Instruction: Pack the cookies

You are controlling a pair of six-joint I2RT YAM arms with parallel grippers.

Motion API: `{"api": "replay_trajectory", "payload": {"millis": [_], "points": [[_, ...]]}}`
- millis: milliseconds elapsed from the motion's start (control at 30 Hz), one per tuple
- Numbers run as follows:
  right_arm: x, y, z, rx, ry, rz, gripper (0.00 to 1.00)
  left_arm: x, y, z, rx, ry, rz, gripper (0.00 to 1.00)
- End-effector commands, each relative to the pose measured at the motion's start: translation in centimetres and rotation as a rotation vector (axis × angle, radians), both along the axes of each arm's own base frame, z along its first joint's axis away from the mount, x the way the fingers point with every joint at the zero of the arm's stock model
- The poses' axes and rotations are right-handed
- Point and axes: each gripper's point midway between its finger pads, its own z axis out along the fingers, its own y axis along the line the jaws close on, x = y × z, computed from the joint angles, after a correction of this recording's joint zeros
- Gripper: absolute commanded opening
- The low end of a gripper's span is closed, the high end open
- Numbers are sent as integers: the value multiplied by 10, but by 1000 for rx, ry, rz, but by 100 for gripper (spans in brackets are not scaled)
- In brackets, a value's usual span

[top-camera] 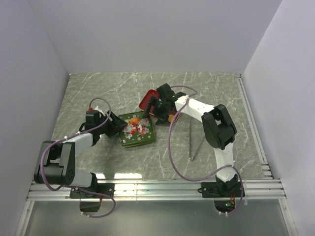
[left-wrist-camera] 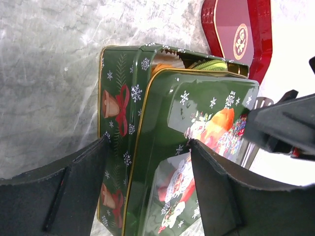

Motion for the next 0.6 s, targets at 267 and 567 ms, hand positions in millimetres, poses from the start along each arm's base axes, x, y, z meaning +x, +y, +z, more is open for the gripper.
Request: {"api": "replay_trajectory", "payload": {"millis": [267, 567], "points": [[32, -82, 86, -111, -220, -43, 93, 8, 18, -15, 119, 77, 35, 73], [-71, -73, 88, -170, -279, 231, 70, 18, 20, -11, 134, 82, 38, 73]]}}
